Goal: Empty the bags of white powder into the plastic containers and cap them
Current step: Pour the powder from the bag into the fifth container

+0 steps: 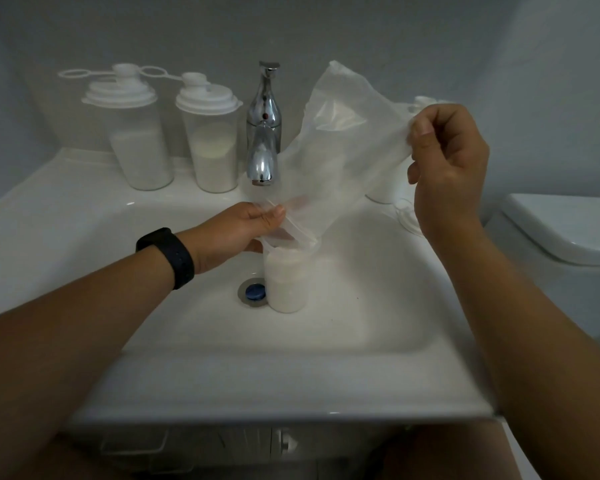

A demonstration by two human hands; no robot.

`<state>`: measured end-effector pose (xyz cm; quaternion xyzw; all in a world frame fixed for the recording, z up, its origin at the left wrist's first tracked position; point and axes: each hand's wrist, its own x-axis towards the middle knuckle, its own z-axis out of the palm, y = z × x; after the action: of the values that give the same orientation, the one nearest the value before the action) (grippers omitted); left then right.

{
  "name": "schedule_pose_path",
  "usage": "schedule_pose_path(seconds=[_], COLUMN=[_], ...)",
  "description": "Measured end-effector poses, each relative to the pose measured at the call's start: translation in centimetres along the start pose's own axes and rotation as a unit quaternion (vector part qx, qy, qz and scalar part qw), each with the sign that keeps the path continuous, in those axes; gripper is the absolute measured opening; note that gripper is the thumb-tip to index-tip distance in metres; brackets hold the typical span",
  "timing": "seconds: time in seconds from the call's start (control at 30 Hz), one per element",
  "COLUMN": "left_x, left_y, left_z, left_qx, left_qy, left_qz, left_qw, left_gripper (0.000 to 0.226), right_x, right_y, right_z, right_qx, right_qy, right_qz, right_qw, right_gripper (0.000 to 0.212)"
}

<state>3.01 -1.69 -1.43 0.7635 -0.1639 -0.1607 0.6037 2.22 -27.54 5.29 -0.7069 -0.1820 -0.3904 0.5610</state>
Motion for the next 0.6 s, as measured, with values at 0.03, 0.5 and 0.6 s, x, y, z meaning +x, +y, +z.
schedule_pose_path(seconds=[0.03,0.5,0.6], left_x=[0.01,0.22,0.14], left_y=[-0.05,-0.21,-0.11], left_z=[-0.09,-0.26,-0.07], left_qx=[0.0,-0.01,-0.008], left_qy=[0.0,0.009,0.014], left_qz=[-0.001,0.003,0.004], left_qw=[1.0,1.0,1.0], left_gripper=[0.051,0.047,0.044], right_x=[0.02,0.21,0.24], right_y=[0.0,0.58,0.7], right_z=[0.03,-0.05,-0.02], right_qx=[0.005,0.021,0.014], right_qy=[-0.005,-0.017,-0.019], right_qz=[0.002,0.065,0.065], right_qw=[1.0,0.998,0.998], right_gripper=[0.017,0.017,0.018])
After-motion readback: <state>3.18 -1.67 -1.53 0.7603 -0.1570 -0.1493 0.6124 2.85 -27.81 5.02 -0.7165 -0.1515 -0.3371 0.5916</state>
